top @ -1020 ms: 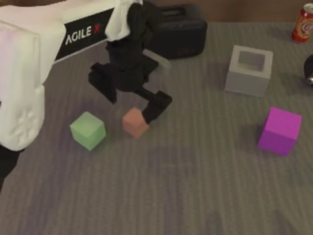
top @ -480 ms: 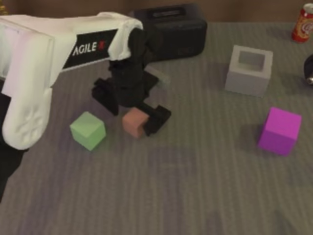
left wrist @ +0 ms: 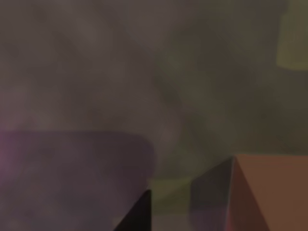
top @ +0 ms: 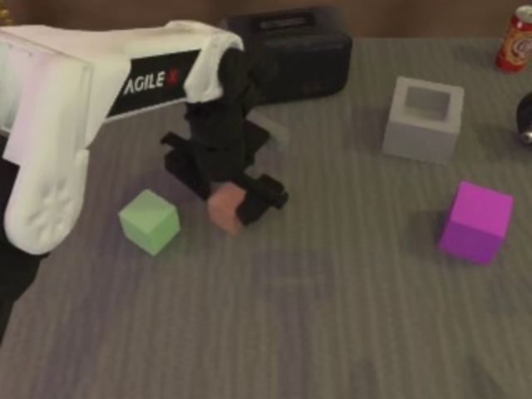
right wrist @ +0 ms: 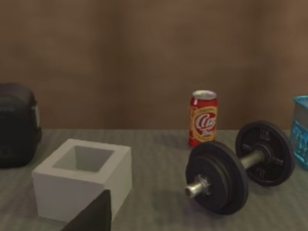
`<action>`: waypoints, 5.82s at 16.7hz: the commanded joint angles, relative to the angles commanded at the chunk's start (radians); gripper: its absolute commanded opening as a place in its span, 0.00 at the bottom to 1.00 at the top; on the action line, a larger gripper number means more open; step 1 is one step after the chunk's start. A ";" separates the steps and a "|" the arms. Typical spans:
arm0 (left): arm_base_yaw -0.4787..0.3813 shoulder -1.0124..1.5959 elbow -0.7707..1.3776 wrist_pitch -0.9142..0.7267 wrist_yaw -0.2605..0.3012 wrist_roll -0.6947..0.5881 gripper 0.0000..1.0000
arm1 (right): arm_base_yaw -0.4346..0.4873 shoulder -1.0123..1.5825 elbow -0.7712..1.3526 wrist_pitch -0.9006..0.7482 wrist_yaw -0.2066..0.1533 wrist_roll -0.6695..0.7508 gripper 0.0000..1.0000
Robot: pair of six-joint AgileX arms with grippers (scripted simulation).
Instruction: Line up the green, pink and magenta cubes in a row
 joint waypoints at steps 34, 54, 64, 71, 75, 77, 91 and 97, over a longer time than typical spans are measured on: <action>-0.087 -0.044 0.269 -0.294 -0.009 -0.228 0.00 | 0.000 0.000 0.000 0.000 0.000 0.000 1.00; -0.402 0.035 0.470 -0.417 -0.026 -1.052 0.00 | 0.000 0.000 0.000 0.000 0.000 0.000 1.00; -0.403 0.047 0.233 -0.168 -0.024 -1.053 0.00 | 0.000 0.000 0.000 0.000 0.000 0.000 1.00; -0.403 0.047 0.233 -0.168 -0.024 -1.053 0.38 | 0.000 0.000 0.000 0.000 0.000 0.000 1.00; -0.403 0.047 0.233 -0.168 -0.024 -1.053 0.68 | 0.000 0.000 0.000 0.000 0.000 0.000 1.00; -0.403 0.047 0.233 -0.168 -0.024 -1.053 0.83 | 0.000 0.000 0.000 0.000 0.000 0.000 1.00; -0.401 0.046 0.272 -0.208 -0.028 -1.054 1.00 | 0.000 0.000 0.000 0.000 0.000 0.000 1.00; -0.388 0.029 0.452 -0.408 -0.025 -1.059 1.00 | 0.000 0.000 0.000 0.000 0.000 0.000 1.00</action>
